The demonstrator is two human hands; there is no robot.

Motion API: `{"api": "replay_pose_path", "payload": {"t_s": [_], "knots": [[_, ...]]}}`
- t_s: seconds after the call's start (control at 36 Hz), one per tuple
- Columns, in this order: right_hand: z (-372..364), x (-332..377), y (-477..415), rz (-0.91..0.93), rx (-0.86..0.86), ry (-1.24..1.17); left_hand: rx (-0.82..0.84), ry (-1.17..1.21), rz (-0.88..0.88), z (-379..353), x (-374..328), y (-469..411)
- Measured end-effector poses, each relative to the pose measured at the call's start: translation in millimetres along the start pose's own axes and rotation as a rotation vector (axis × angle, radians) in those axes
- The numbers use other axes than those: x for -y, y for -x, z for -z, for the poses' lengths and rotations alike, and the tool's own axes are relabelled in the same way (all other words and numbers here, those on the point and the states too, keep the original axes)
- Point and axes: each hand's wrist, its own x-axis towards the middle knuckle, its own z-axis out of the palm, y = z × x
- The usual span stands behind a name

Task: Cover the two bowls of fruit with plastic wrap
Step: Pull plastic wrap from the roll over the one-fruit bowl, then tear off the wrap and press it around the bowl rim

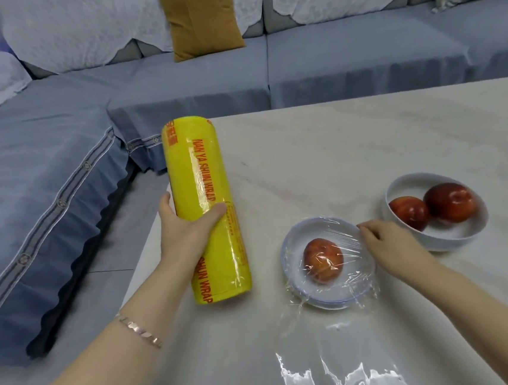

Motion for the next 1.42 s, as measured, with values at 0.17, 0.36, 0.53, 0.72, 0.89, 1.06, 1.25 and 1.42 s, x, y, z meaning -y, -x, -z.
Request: {"api": "replay_pose_path", "payload": {"t_s": [0.17,0.36,0.53,0.72,0.89,1.06,1.25,1.42], "knots": [[-4,0,0,-0.023,-0.032,-0.005,-0.139,0.045,-0.236,-22,-19,-33],[-6,-1,6,0.017,-0.083,-0.009,-0.187,0.081,-0.268,-50,-1,-43],[-8,-2,4,0.017,-0.091,-0.004,-0.157,0.041,-0.279,-48,18,-35],[-10,-6,11,0.012,-0.126,-0.061,-0.019,-0.057,-0.146,-33,16,-22],[-7,-17,43,-0.119,-0.036,-0.222,0.228,-0.204,0.303,-36,29,34],[-4,-19,77,-0.321,0.199,-0.337,0.605,-0.255,0.148,-49,18,60],[13,-11,88,-0.212,0.270,-0.107,0.582,-0.195,0.151,-59,3,47],[26,11,38,0.184,-0.004,-0.029,0.547,0.068,0.170,-65,-5,57]]}}
